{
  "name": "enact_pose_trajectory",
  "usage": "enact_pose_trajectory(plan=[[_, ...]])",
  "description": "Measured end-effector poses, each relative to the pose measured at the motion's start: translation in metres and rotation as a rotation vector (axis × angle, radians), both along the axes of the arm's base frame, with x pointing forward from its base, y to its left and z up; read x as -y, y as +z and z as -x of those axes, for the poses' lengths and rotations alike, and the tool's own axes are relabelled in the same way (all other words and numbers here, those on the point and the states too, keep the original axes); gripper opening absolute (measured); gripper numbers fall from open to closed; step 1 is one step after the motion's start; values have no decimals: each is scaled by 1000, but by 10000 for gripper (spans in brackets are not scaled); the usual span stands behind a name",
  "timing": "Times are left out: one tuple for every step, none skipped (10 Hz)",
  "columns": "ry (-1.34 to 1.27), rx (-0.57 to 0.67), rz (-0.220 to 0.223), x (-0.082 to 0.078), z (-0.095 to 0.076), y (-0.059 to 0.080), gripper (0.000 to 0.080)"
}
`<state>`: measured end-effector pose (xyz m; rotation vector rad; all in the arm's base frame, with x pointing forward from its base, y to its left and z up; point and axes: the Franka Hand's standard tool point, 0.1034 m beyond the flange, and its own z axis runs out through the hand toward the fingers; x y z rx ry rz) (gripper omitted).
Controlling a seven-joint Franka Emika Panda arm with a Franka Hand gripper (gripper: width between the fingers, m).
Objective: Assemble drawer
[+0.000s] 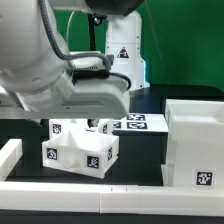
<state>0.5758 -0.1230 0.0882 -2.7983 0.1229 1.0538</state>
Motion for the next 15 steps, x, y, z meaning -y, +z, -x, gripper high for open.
enact_pose_trajectory(plan=[[-16,70,29,-5,-3,7,649],[-37,77,49,-11,8,9,649],[-31,63,39,-10,12,7,649],[18,74,3,-10,12,6,649],[96,101,-57,-10,10,6,649],[196,184,-113,-8,2,5,649],[289,234,-175,-5,2,7,649],[371,257,-236,0,4,7,649],[489,315,-300,6,-1,6,649],[613,373,-355,9,-3,6,649],[709,425,-384,9,-5,9,649],[734,455,-374,5,-4,10,649],[759,458,-384,3,0,8,649],[826,463,-427,6,0,7,649],[877,468,-457,6,0,7,649]])
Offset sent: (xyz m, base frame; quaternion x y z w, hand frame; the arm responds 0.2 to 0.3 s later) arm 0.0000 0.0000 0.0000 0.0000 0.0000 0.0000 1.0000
